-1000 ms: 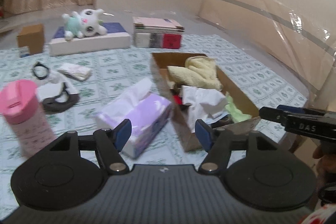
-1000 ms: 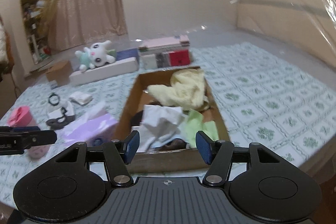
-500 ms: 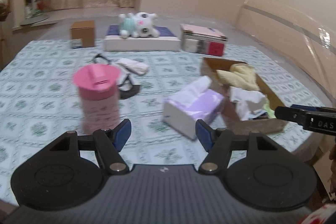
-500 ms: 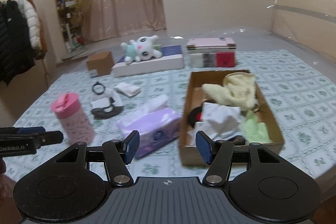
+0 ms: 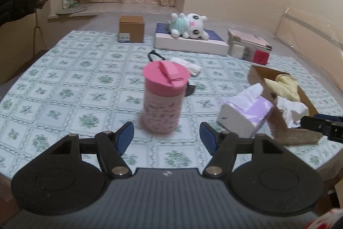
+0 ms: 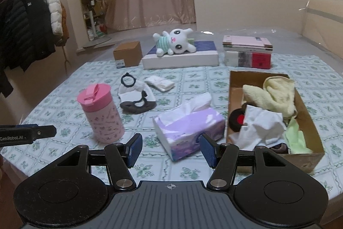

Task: Organize soft objects
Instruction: 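Withdraw both open grippers from the box toward the mask and pad, then grasp the white mask strap with the left gripper while the right gripper reaches the pad, then close the right gripper on the folded white pad and lift it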

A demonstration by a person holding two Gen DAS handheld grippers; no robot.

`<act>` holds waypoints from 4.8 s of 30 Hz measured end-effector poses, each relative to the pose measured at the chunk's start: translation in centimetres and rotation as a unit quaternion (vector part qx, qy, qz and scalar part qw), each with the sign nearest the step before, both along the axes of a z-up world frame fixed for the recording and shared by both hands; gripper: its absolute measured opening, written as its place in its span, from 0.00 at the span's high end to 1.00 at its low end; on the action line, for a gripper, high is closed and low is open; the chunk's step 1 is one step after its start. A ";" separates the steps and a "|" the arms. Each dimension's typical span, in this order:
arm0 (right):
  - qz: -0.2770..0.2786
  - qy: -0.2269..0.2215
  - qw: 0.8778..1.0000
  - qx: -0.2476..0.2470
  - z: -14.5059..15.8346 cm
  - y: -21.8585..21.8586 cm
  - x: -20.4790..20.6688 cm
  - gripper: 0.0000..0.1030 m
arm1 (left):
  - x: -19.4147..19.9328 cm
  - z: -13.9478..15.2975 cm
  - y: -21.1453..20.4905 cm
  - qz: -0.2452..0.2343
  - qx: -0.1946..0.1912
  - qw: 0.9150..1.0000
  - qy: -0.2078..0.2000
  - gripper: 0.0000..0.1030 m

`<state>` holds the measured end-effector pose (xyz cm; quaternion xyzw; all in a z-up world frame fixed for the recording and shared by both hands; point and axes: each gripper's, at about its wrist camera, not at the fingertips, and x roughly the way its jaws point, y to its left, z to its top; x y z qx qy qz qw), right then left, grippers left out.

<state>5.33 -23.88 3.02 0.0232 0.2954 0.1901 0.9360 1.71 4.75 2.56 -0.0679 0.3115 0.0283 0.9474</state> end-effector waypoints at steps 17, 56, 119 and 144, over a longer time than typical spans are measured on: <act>0.025 0.022 0.999 -0.026 -1.3 2.2 2.4 0.42 | 0.7 -0.5 3.1 0.008 0.010 1.000 0.000 0.37; 0.145 0.036 0.979 -0.139 -3.4 7.2 23.1 0.42 | 25.3 -5.4 15.5 -0.134 0.045 0.989 0.046 0.36; 0.240 0.056 0.929 -0.275 -13.4 20.8 41.8 0.70 | 38.8 -9.0 13.6 -0.229 0.109 0.964 0.077 0.95; 0.120 0.119 0.980 -0.101 -4.6 15.8 26.9 0.92 | 23.9 -0.1 14.6 -0.116 0.156 0.980 0.033 0.95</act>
